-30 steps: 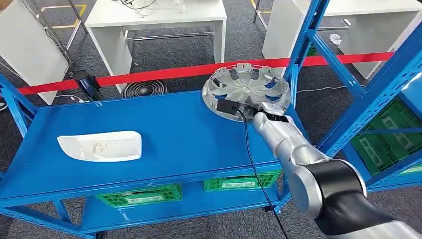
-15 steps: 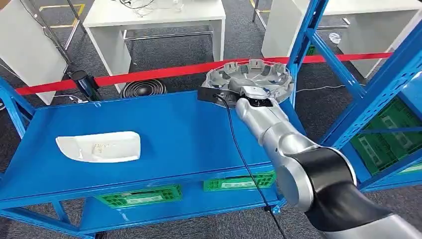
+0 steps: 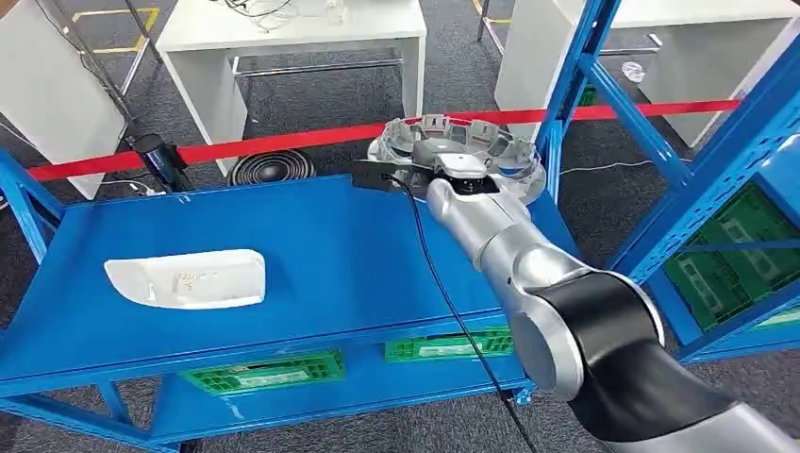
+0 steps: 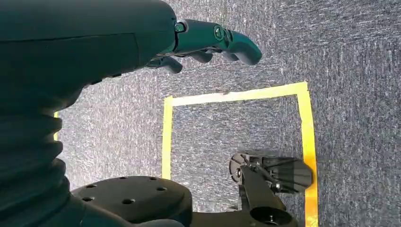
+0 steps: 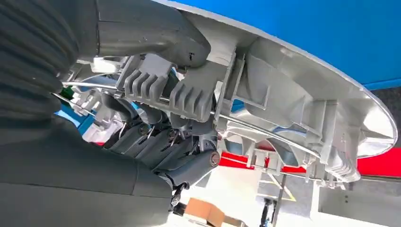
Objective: Take the parts from the cabinet and place them on the table.
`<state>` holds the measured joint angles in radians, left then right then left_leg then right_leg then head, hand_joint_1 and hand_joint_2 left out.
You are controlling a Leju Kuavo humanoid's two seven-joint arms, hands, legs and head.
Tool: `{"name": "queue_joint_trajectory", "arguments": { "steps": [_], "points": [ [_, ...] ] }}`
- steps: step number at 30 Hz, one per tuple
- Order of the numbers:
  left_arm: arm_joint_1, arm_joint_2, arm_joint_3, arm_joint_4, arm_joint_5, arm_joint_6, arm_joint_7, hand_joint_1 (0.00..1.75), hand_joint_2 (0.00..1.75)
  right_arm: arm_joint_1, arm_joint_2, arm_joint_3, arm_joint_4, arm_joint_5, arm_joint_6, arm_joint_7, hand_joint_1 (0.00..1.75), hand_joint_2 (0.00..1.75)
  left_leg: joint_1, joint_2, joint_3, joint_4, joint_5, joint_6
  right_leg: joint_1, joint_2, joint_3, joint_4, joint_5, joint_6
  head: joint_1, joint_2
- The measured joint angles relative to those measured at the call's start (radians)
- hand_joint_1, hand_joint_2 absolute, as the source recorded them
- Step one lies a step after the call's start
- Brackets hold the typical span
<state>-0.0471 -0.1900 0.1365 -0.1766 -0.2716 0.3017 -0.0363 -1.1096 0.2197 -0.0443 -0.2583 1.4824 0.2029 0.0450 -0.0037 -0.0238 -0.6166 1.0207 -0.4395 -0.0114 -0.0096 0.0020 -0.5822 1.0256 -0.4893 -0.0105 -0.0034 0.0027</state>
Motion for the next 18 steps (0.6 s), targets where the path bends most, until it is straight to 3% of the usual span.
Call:
{"name": "queue_joint_trajectory", "arguments": {
  "steps": [18],
  "points": [
    [-0.017,-0.009,0.004,0.000,-0.013,0.013,-0.001,0.00,1.75,-0.013,0.001,0.002,0.000,0.015,0.005,0.031,1.64,1.75,0.000,0.000,0.000,0.000,0.000,0.000,0.000,0.000,0.000,0.000,0.000,0.000,0.000,0.000]
  ]
}}
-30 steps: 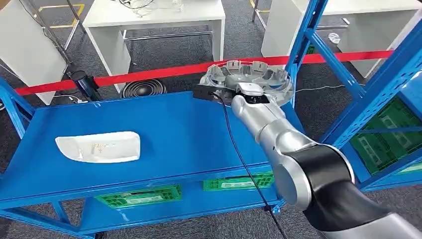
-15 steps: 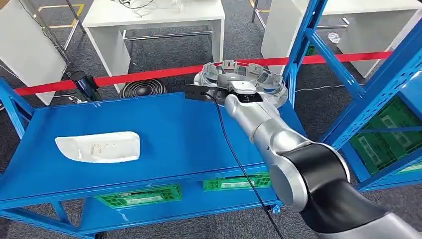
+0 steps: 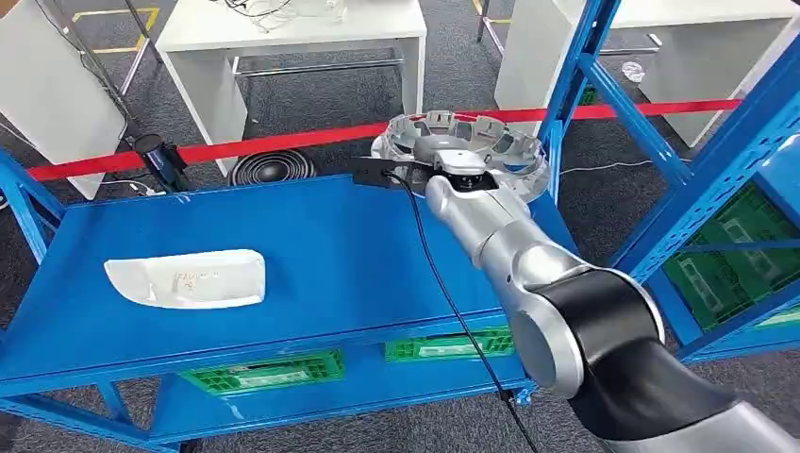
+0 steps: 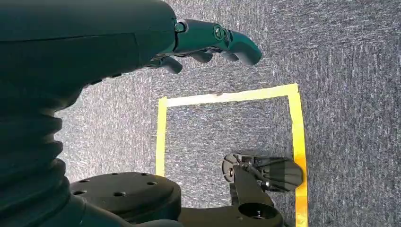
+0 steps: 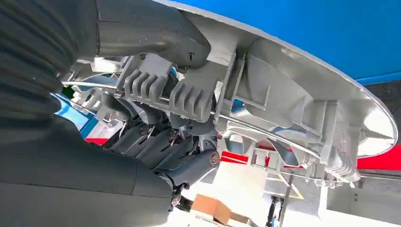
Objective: Take the parts from the cabinet and place them on the table.
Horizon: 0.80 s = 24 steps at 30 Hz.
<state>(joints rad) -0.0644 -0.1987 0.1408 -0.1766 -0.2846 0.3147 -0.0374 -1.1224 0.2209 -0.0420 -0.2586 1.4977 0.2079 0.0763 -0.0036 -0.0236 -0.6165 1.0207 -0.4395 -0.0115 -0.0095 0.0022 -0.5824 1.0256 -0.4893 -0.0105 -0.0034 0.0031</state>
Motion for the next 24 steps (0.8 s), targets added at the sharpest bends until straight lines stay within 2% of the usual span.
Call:
{"name": "queue_joint_trajectory", "arguments": {
  "steps": [11,20,24],
  "points": [
    [-0.006,0.000,0.000,0.001,0.000,-0.006,0.008,0.00,1.75,-0.005,0.000,0.000,0.000,0.001,0.001,-0.001,1.64,1.75,0.000,0.000,0.000,0.000,0.000,0.000,0.000,0.000,0.000,0.000,0.000,0.000,0.000,0.000],
    [-0.009,0.000,0.005,0.002,0.015,0.002,0.068,0.00,1.75,-0.033,0.000,0.010,0.000,0.011,0.016,0.000,1.64,1.75,0.000,0.000,0.000,0.000,0.000,0.000,0.000,0.000,0.000,0.000,0.000,0.000,0.000,0.000],
    [-0.010,0.000,0.007,0.002,0.012,0.001,0.056,0.00,1.75,-0.037,0.000,0.013,0.000,0.010,0.019,0.005,1.64,1.75,0.000,0.000,0.000,0.000,0.000,0.000,0.000,0.000,0.000,0.000,0.000,0.000,0.000,0.000]
  ]
}}
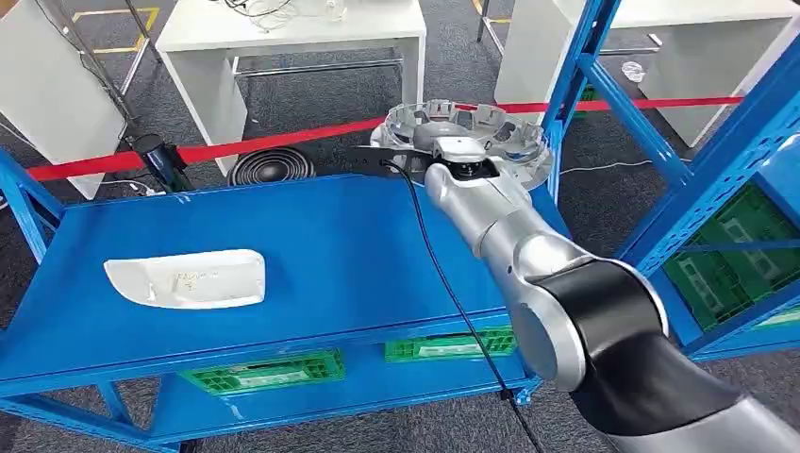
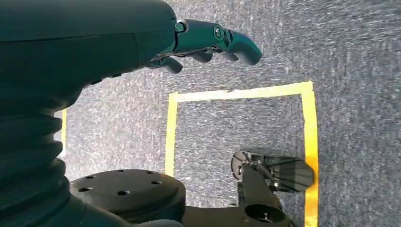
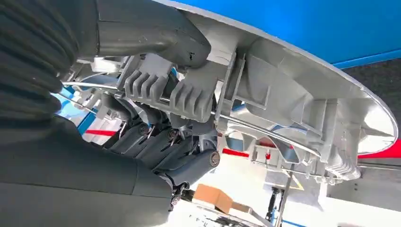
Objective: Take the parts from the cabinet and place them on the table.
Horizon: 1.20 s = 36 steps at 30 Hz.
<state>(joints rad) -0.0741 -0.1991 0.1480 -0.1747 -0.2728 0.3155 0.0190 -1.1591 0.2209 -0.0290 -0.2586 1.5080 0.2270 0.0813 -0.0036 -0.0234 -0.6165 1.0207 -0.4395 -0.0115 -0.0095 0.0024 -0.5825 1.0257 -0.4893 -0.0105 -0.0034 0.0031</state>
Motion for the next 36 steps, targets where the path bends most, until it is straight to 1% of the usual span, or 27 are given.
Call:
{"name": "queue_joint_trajectory", "arguments": {
  "steps": [4,10,11,14,16,19,20,21,22,23,24,25,26,27,28,29,30,31,32,33,34,35,36],
  "points": [
    [-0.002,-0.001,0.000,0.000,-0.013,-0.014,-0.025,0.00,1.75,0.000,0.000,0.000,0.000,0.000,0.000,-0.002,1.64,1.75,0.000,0.000,0.000,0.000,0.000,0.000,0.000,0.000,0.000,0.000,0.000,0.000,0.000,0.000],
    [-0.002,-0.001,0.000,0.000,-0.001,-0.024,-0.030,0.00,1.75,0.000,0.000,0.000,0.000,-0.001,-0.001,-0.002,1.64,1.75,0.000,0.000,-0.001,0.001,-0.001,0.000,0.000,0.000,0.000,-0.001,0.000,0.000,0.000,0.000],
    [-0.002,0.000,0.003,0.000,0.008,-0.024,-0.033,0.00,1.75,0.000,0.000,0.000,0.000,0.000,-0.001,-0.004,1.64,1.75,-0.004,0.000,-0.001,0.003,-0.002,0.003,-0.005,0.000,0.001,-0.002,0.001,0.002,0.000,0.000],
    [0.000,0.001,0.018,0.000,0.022,-0.026,-0.043,0.00,1.75,0.000,0.000,0.000,0.000,0.002,-0.001,-0.007,1.64,1.75,-0.005,0.000,-0.001,0.004,-0.004,0.006,-0.005,0.000,0.001,-0.002,0.001,0.003,0.000,0.000],
    [0.000,0.004,0.022,0.000,0.025,-0.030,-0.044,0.00,1.75,0.000,0.000,0.000,0.000,0.002,-0.001,-0.008,1.64,1.75,-0.007,0.001,-0.002,0.006,-0.007,0.009,-0.007,0.000,0.001,-0.002,0.000,0.005,0.000,0.000],
    [0.001,0.005,0.027,0.000,0.027,-0.032,-0.045,0.00,1.75,0.000,0.000,0.000,0.000,0.003,-0.001,-0.007,1.64,1.75,-0.010,0.001,-0.002,0.006,-0.004,0.016,-0.010,0.000,0.003,-0.006,0.005,0.015,0.000,0.000],
    [0.000,0.005,0.027,0.000,0.028,-0.032,-0.046,0.00,1.75,-0.002,0.000,0.000,0.000,0.003,-0.001,-0.007,1.64,1.75,-0.001,0.003,0.002,-0.006,0.003,0.021,-0.004,0.002,0.004,-0.006,0.005,0.017,0.000,0.000],
    [0.000,0.004,0.029,0.000,0.029,-0.032,-0.046,0.00,1.75,-0.003,0.000,0.000,0.000,0.003,-0.001,-0.007,1.64,1.75,0.005,0.007,0.007,-0.014,0.009,0.024,-0.007,0.002,-0.005,0.004,-0.011,0.018,0.000,0.000],
    [0.000,0.004,0.033,0.000,0.029,-0.032,-0.046,0.00,1.75,-0.007,0.000,0.000,0.000,0.003,-0.002,-0.007,1.64,1.75,0.006,0.009,0.006,-0.016,0.010,0.027,-0.006,0.002,-0.027,0.054,-0.048,0.021,0.003,0.000],
    [0.000,0.004,0.036,0.000,0.030,-0.032,-0.046,0.00,1.75,-0.009,0.000,0.001,0.000,0.003,-0.002,-0.006,1.64,1.75,0.006,0.012,0.004,-0.015,0.010,0.027,-0.007,0.002,-0.063,0.138,-0.090,0.023,0.005,0.000],
    [0.000,0.004,0.038,0.000,0.030,-0.033,-0.046,0.00,1.75,-0.008,0.000,0.001,0.000,0.003,-0.002,-0.007,1.64,1.75,0.006,0.014,0.003,-0.013,0.010,0.027,-0.007,0.002,-0.097,0.215,-0.119,0.024,0.004,0.000],
    [0.000,0.004,0.039,0.001,0.031,-0.033,-0.046,0.00,1.75,-0.006,0.000,0.001,0.000,0.003,-0.002,-0.007,1.64,1.75,0.006,0.015,0.003,-0.012,0.009,0.027,-0.007,0.001,-0.124,0.271,-0.132,0.025,0.004,0.000],
    [0.000,0.004,0.040,0.001,0.031,-0.034,-0.047,0.00,1.75,-0.003,0.000,0.001,0.001,0.003,-0.002,-0.006,1.64,1.75,0.006,0.016,0.003,-0.010,0.009,0.027,-0.008,0.001,-0.139,0.297,-0.124,0.025,0.005,0.000],
    [0.000,0.004,0.042,0.001,0.032,-0.034,-0.047,0.00,1.75,-0.003,-0.001,0.001,0.001,0.003,-0.002,-0.006,1.64,1.75,0.007,0.015,0.002,-0.008,0.008,0.026,-0.010,0.001,-0.129,0.270,-0.095,0.025,0.005,0.000],
    [0.000,0.004,0.042,0.001,0.033,-0.035,-0.046,0.00,1.75,-0.003,-0.001,0.001,0.001,0.003,-0.002,-0.006,1.64,1.75,0.008,0.015,0.001,-0.005,0.007,0.024,-0.011,0.001,-0.106,0.217,-0.061,0.024,0.005,0.000],
    [0.000,0.004,0.042,0.001,0.033,-0.036,-0.047,0.00,1.75,-0.003,-0.001,0.001,0.001,0.003,-0.002,-0.006,1.64,1.75,0.011,0.014,0.000,0.002,0.004,0.019,-0.013,0.000,-0.055,0.111,-0.008,0.025,0.005,0.000],
    [0.000,0.004,0.042,0.001,0.033,-0.037,-0.047,0.00,1.75,-0.004,-0.001,0.001,0.001,0.004,-0.002,-0.006,1.64,1.75,0.012,0.014,-0.003,0.009,0.001,0.013,-0.015,0.000,-0.021,0.032,0.005,0.027,0.005,0.000],
    [-0.001,0.006,0.042,0.001,0.033,-0.037,-0.047,0.00,1.75,-0.006,-0.001,0.001,0.001,0.005,-0.001,-0.007,1.64,1.75,0.009,0.013,-0.011,0.010,0.002,0.005,-0.008,0.003,-0.006,0.029,-0.013,0.024,0.004,0.000],
    [-0.002,0.005,0.042,0.001,0.033,-0.038,-0.046,0.00,1.75,-0.006,0.002,0.001,0.001,0.005,-0.001,-0.008,1.64,1.75,0.007,0.010,-0.012,0.013,0.004,-0.002,-0.004,0.008,-0.015,0.035,0.006,0.011,0.003,0.000],
    [-0.002,0.005,0.042,0.001,0.033,-0.038,-0.047,0.00,1.75,-0.006,0.002,0.001,0.001,0.006,-0.001,-0.007,1.64,1.75,0.007,0.008,-0.014,0.017,0.008,-0.008,-0.007,0.007,-0.018,0.027,0.000,0.006,0.003,0.000],
    [-0.002,0.005,0.042,0.002,0.033,-0.039,-0.046,0.00,1.75,-0.005,0.001,0.001,0.001,0.007,-0.001,-0.006,1.64,1.75,0.007,0.006,-0.016,0.013,0.014,-0.017,-0.004,0.007,-0.023,0.032,0.003,-0.001,0.003,0.000],
    [0.001,0.006,0.042,0.002,0.033,-0.039,-0.046,0.00,1.75,-0.005,0.002,0.002,0.001,0.006,0.000,-0.008,1.64,1.75,0.009,0.005,-0.019,0.011,0.018,-0.023,-0.004,0.006,-0.027,0.030,0.008,-0.008,0.003,0.000],
    [0.002,0.007,0.042,0.002,0.033,-0.039,-0.046,0.00,1.75,-0.006,0.005,0.002,0.001,0.007,0.000,-0.007,1.64,1.75,0.010,0.004,-0.025,0.011,0.016,-0.027,-0.009,0.003,-0.029,0.024,0.016,-0.020,0.003,0.000]
  ]
}}
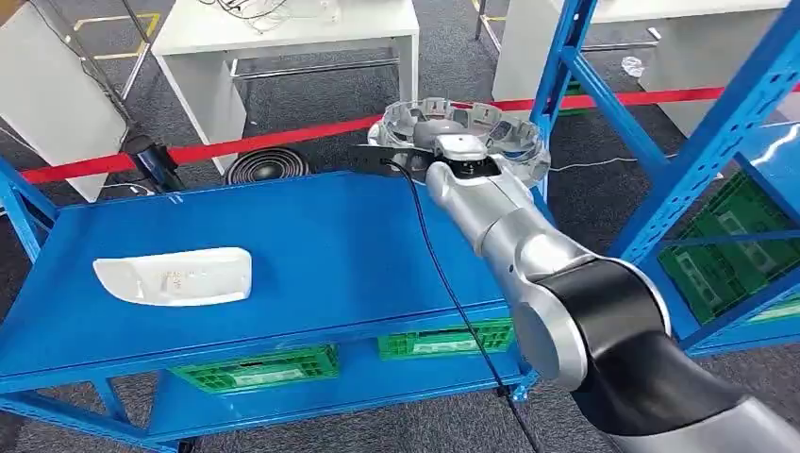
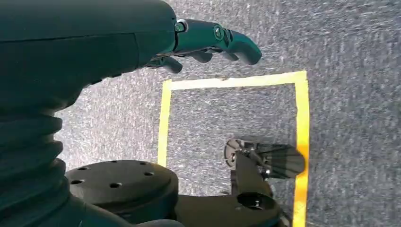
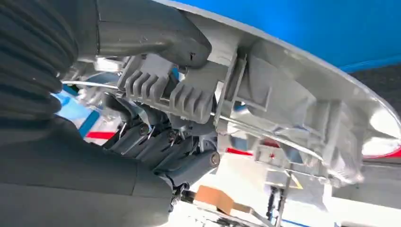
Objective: Take the parts from the cabinet and place them on the table.
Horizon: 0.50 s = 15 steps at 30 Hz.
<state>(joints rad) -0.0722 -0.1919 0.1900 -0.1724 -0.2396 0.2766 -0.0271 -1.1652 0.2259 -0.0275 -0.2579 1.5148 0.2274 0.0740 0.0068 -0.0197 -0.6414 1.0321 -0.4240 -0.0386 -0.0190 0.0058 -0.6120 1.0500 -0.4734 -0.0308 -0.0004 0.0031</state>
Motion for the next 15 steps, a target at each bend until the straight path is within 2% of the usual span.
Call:
{"name": "queue_joint_trajectory", "arguments": {
  "steps": [1,2,4,5,6,7,8,9,10,11,13,14,15],
  "points": [
    [0.000,0.000,0.000,0.001,0.000,0.000,0.000,0.00,1.75,-0.001,0.002,0.000,0.000,0.000,0.000,0.000,1.64,1.75,0.001,0.005,-0.013,0.024,-0.031,-0.005,0.001,-0.002,-0.004,-0.002,0.006,-0.008,-0.001,0.000],
    [0.000,0.000,0.000,0.001,0.000,0.000,0.000,0.00,1.75,-0.001,0.003,0.000,0.000,0.000,0.000,0.000,1.64,1.75,0.002,0.008,-0.033,0.079,-0.077,-0.009,0.001,-0.004,-0.010,-0.002,0.011,-0.014,-0.004,0.000],
    [0.000,0.000,0.000,0.001,-0.001,0.000,0.000,0.00,1.75,-0.001,0.003,0.000,0.000,0.002,0.001,0.001,1.64,1.75,0.003,0.012,-0.088,0.237,-0.161,-0.015,0.004,-0.009,-0.024,-0.002,0.021,-0.018,-0.004,0.000],
    [0.000,0.000,0.000,0.001,-0.002,0.000,0.001,0.00,1.75,-0.001,0.003,0.000,0.000,0.002,0.001,0.001,1.64,1.75,0.003,0.013,-0.101,0.290,-0.180,-0.016,0.005,-0.011,-0.032,-0.001,0.026,-0.019,-0.004,0.000],
    [0.001,0.000,0.000,0.002,-0.002,0.000,0.003,0.00,1.75,-0.001,0.003,0.000,0.001,0.002,0.001,0.001,1.64,1.75,0.003,0.013,-0.093,0.297,-0.175,-0.015,0.006,-0.011,-0.040,-0.001,0.033,-0.018,-0.004,0.000],
    [0.001,0.000,0.000,0.002,-0.003,0.000,0.003,0.00,1.75,0.000,0.003,0.000,0.001,0.002,0.001,0.001,1.64,1.75,0.003,0.013,-0.060,0.257,-0.152,-0.012,0.007,-0.011,-0.047,-0.001,0.039,-0.017,-0.004,0.000],
    [0.001,0.001,0.000,0.002,-0.003,0.000,0.003,0.00,1.75,-0.001,0.003,0.000,0.001,0.002,0.001,0.001,1.64,1.75,0.002,0.013,-0.011,0.184,-0.120,-0.006,0.008,-0.011,-0.053,0.000,0.044,-0.016,-0.004,0.000],
    [0.001,0.002,0.000,0.002,-0.004,0.000,0.003,0.00,1.75,-0.001,0.003,0.000,0.001,0.003,0.001,0.001,1.64,1.75,0.001,0.013,0.052,0.088,-0.090,-0.001,0.008,-0.010,-0.057,0.000,0.049,-0.013,-0.004,0.000],
    [0.000,0.003,0.000,0.002,-0.004,0.000,0.003,0.00,1.75,-0.002,0.003,0.000,0.001,0.003,0.001,0.001,1.64,1.75,-0.001,0.013,0.097,0.010,-0.096,0.006,0.008,-0.010,-0.058,0.001,0.053,-0.009,-0.003,0.000],
    [0.000,0.004,0.000,0.002,-0.004,0.000,0.003,0.00,1.75,-0.003,0.002,0.000,0.001,0.003,0.001,0.001,1.64,1.75,-0.008,0.013,0.111,-0.003,-0.094,0.005,0.010,-0.009,-0.064,0.000,0.060,-0.002,-0.003,0.000],
    [0.000,0.004,0.000,0.003,-0.006,0.000,0.003,0.00,1.75,-0.003,0.002,0.000,0.001,0.004,0.001,0.001,1.64,1.75,-0.011,0.012,0.099,-0.003,-0.084,0.010,0.008,-0.009,-0.066,-0.004,0.076,0.009,-0.003,0.000],
    [0.000,0.005,0.000,0.004,-0.006,0.000,0.003,0.00,1.75,-0.002,0.001,0.001,0.001,0.004,0.001,0.001,1.64,1.75,-0.012,0.012,0.094,-0.002,-0.078,0.017,0.008,-0.009,-0.067,-0.010,0.085,0.014,-0.003,0.000],
    [0.002,0.005,0.000,0.004,-0.006,0.000,0.003,0.00,1.75,-0.002,-0.001,0.001,0.001,0.004,0.001,0.001,1.64,1.75,-0.004,0.013,0.093,-0.013,-0.065,0.028,0.013,-0.008,-0.071,-0.013,0.089,0.023,-0.002,0.000]
  ]
}}
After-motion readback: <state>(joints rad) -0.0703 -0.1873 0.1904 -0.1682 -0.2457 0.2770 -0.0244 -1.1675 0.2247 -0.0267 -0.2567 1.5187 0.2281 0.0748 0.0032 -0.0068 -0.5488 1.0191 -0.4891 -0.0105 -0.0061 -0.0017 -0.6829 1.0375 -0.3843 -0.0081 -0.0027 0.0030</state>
